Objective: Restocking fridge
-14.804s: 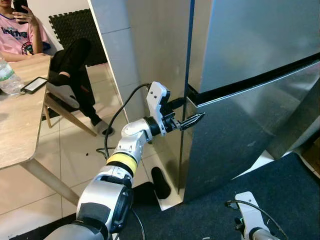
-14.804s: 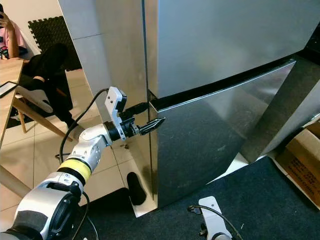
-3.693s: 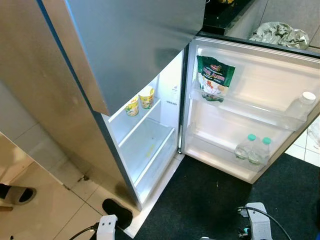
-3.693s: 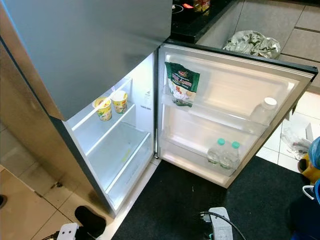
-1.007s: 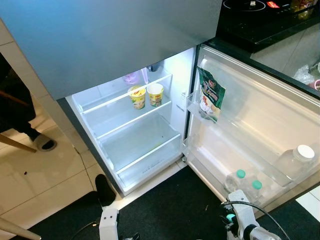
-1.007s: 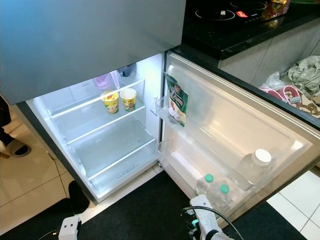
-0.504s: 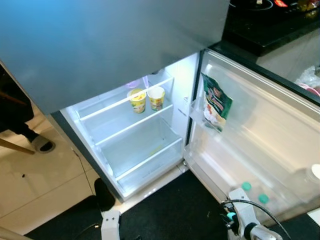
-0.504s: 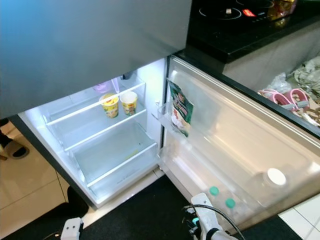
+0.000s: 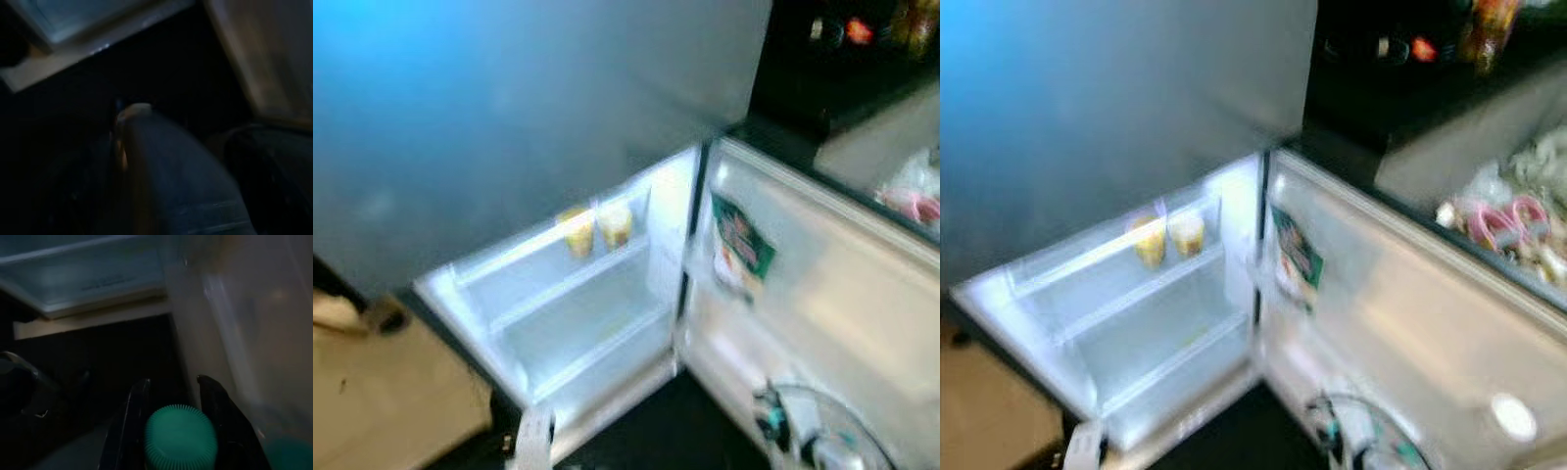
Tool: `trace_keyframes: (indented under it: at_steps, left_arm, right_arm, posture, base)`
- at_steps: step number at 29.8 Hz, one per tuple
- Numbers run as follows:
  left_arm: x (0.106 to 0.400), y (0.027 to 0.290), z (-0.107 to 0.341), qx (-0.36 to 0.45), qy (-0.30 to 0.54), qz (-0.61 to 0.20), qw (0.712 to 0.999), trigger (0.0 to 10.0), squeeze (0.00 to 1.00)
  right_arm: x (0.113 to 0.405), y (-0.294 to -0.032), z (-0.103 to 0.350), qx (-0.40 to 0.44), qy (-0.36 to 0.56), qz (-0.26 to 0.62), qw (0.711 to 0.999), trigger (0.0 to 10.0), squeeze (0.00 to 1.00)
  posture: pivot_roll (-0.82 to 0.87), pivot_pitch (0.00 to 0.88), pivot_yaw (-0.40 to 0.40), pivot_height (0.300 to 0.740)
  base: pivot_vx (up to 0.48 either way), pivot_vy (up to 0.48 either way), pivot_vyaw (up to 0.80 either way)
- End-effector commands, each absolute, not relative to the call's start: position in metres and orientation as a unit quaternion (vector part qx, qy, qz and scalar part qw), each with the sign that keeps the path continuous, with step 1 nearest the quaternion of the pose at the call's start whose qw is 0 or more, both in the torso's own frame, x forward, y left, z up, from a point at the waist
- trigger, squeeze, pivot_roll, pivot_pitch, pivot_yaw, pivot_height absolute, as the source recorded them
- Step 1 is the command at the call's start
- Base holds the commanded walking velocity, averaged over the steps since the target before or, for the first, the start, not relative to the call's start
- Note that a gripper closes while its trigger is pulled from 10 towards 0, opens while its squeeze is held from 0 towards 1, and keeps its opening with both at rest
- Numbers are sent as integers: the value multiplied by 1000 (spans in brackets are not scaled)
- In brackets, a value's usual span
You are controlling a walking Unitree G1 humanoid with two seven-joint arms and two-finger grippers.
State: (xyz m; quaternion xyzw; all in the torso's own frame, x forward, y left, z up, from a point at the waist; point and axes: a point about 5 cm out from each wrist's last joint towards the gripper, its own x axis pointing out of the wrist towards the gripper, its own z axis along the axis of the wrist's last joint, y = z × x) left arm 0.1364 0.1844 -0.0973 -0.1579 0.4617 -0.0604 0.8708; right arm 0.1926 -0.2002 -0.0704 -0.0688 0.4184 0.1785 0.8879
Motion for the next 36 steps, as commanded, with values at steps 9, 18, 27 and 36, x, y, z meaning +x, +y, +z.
trace_keyframes:
  at_steps: [9,18,27,36]
  left_arm:
    - [126,184,-101,-156,481,-62,861,10000,0]
    - [126,184,-101,-153,482,-66,860,10000,0]
    - [125,183,-102,-143,484,-73,860,10000,0]
    - [124,183,-102,-139,486,-74,859,10000,0]
  right_arm:
    - [193,-200,-69,-59,412,181,891,10000,0]
    - [214,-190,-57,-57,370,206,904,10000,0]
    - [256,-159,-22,5,251,277,927,10000,0]
    - [266,-138,-12,-28,214,325,921,10000,0]
  posture:
    - [-39,49,29,740]
    - [-39,49,29,740]
    - [-39,49,29,740]
    - [-39,49,29,740]
  base:
    - [0,0,-615]
    - [0,0,0]
    - [0,0,0]
    - [0,0,0]
